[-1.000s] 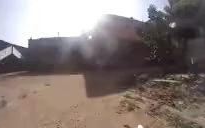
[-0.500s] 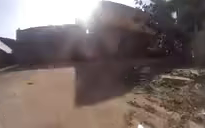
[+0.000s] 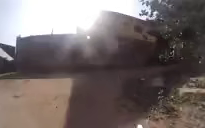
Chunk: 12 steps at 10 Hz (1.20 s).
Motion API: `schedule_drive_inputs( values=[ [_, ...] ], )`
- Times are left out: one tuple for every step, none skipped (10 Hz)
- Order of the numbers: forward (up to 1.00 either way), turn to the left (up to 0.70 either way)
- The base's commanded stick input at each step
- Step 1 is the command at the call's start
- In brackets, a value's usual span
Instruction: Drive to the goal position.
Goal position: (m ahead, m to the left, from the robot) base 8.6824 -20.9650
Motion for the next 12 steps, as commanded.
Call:
schedule_drive_inputs(
  values=[
    [1.0, 0.0],
    [1.0, 0.0],
    [1.0, 0.0],
    [1.0, 0.0],
    [1.0, 0.0],
    [1.0, -0.13],
    [1.0, -0.27],
    [1.0, -0.27],
    [1.0, -0.27],
    [1.0, -0.27],
    [1.0, -0.27],
    [1.0, -0.27]
  ],
)
